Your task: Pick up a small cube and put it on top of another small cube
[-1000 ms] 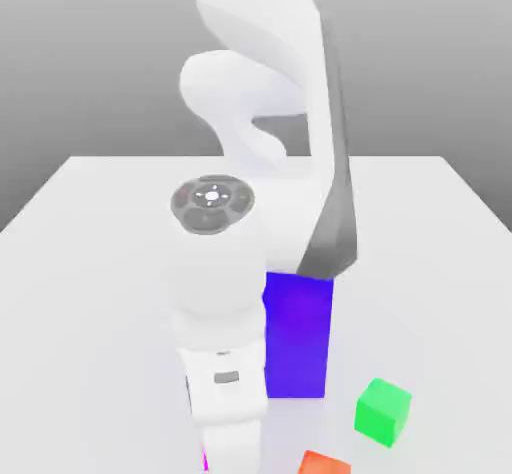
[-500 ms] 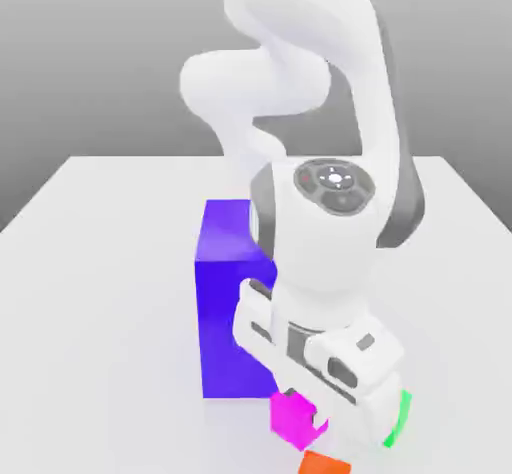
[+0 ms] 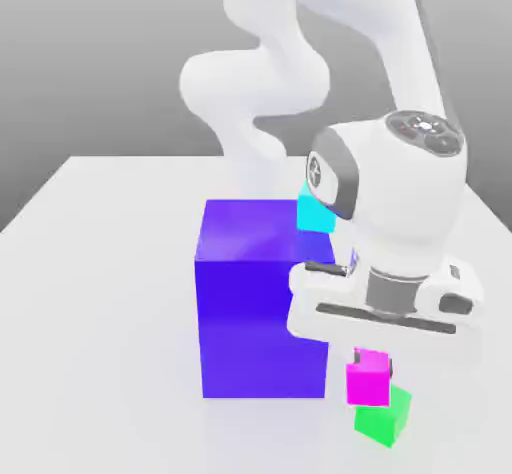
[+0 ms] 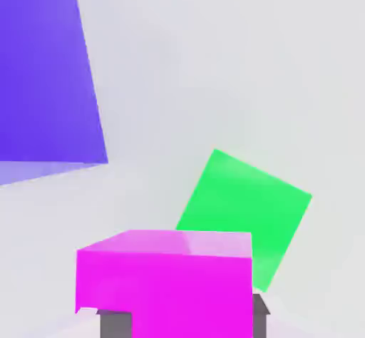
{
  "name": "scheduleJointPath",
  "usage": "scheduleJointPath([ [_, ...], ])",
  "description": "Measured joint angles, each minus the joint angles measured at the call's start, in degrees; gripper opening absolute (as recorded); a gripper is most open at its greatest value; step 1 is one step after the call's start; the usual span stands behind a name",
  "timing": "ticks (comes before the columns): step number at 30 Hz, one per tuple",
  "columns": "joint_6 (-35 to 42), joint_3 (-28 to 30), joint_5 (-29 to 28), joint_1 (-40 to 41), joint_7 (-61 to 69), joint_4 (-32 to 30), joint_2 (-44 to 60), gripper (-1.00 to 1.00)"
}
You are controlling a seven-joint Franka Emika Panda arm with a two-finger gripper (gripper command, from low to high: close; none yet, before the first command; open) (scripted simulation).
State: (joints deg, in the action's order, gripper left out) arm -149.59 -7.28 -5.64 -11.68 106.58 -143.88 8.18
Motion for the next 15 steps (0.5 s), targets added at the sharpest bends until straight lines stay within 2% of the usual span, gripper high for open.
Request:
scheduleJointPath([
  [7, -1.45, -1.78, 3.54, 0.28, 8.52, -2.46, -3.36, -1.00],
  [14, -9.06, -0.36, 0.76, -0.51, 6.53, -2.23, 4.33, -1.00],
  [15, -10.13, -0.07, 0.42, -0.66, 6.28, -2.18, 5.57, 1.00],
])
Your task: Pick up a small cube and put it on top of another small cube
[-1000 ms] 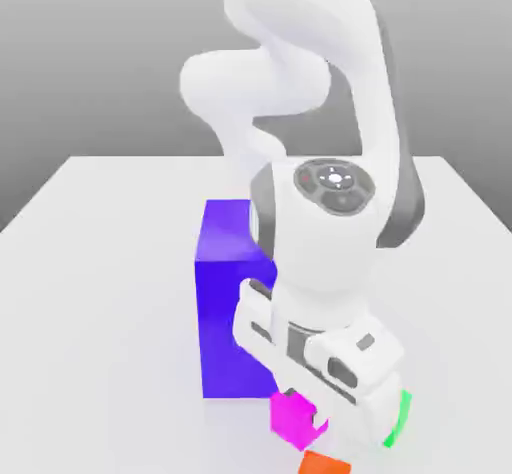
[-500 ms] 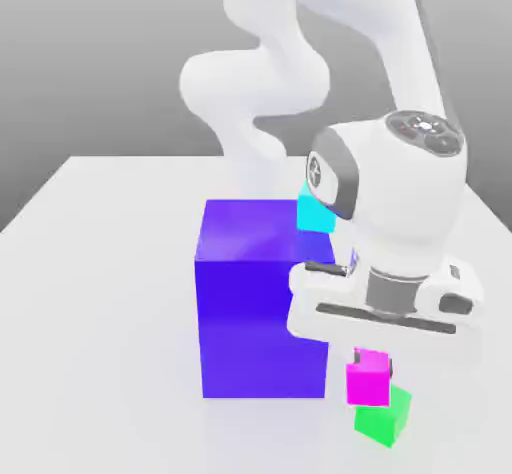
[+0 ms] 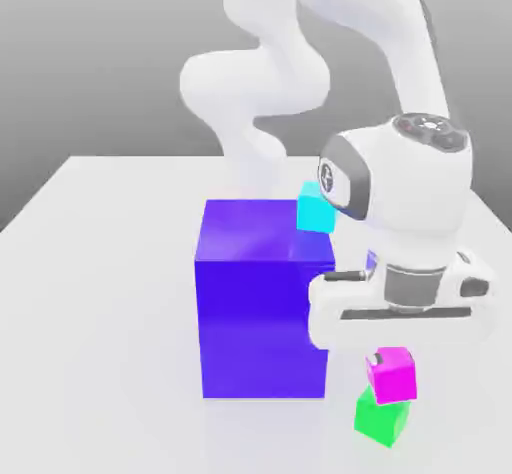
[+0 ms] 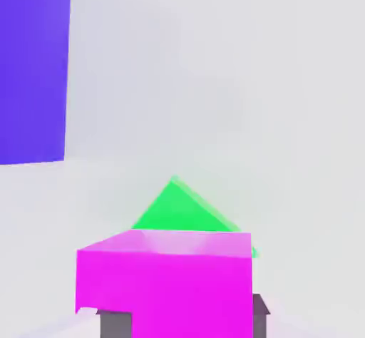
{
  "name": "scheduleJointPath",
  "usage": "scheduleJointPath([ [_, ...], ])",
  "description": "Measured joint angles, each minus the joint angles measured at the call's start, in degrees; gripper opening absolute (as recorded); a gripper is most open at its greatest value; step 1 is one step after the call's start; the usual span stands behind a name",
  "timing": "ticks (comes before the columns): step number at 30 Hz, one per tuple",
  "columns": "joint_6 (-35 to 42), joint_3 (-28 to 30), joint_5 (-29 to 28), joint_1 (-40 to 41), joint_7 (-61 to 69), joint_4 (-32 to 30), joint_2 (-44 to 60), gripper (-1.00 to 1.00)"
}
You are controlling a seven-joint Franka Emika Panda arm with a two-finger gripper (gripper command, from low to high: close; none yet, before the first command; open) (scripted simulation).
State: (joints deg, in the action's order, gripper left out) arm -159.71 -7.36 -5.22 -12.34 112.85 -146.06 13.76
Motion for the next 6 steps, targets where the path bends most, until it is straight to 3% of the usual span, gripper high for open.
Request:
scheduleJointPath([
  [6, -0.55, 0.14, -0.18, -0.07, -0.14, 0.03, 0.62, 1.00],
])
